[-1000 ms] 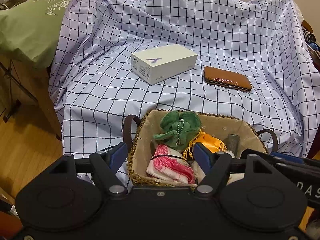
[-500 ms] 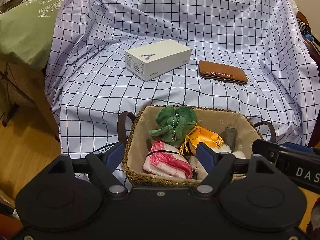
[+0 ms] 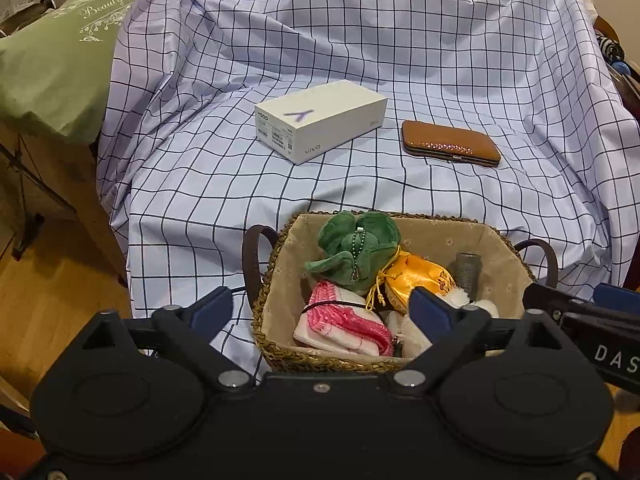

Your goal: Organize soft objects

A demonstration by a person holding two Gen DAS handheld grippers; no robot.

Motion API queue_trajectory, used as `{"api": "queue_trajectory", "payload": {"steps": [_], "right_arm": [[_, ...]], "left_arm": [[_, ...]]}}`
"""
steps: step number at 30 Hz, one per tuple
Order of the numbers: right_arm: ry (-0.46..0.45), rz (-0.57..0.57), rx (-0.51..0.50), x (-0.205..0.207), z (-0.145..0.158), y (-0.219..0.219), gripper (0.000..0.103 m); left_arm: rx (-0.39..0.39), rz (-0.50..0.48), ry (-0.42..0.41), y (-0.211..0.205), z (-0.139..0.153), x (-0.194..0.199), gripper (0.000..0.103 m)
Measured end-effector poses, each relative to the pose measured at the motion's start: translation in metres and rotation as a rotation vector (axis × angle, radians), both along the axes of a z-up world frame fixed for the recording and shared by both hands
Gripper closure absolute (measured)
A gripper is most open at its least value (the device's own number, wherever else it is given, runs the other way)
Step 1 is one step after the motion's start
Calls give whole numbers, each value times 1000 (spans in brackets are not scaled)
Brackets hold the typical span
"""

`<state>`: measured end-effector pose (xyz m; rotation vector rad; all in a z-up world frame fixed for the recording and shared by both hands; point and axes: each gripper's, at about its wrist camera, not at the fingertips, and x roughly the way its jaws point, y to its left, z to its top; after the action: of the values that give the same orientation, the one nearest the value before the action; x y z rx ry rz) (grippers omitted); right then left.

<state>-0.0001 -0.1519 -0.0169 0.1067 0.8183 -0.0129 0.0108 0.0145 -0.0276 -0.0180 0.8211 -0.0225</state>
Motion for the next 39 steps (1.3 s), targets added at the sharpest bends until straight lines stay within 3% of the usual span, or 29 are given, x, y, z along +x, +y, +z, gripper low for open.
{"api": "queue_trajectory", "payload": {"steps": [6,11,20,39], "right_arm": [[7,-12,-2,-1,-1,-1,17],[12,-22,-3,0,-2,-1,10],[4,-32,0,-2,-1,-3,0],[23,-55,-24,-1,-3,-2,0]], "left_arm": [[13,-1,-6,-1,2,-2,5],[44,7,53,-2,-2,4,5],[15,5,50,0,-1,1,5],[4,9,66,1,-3,2,5]]}}
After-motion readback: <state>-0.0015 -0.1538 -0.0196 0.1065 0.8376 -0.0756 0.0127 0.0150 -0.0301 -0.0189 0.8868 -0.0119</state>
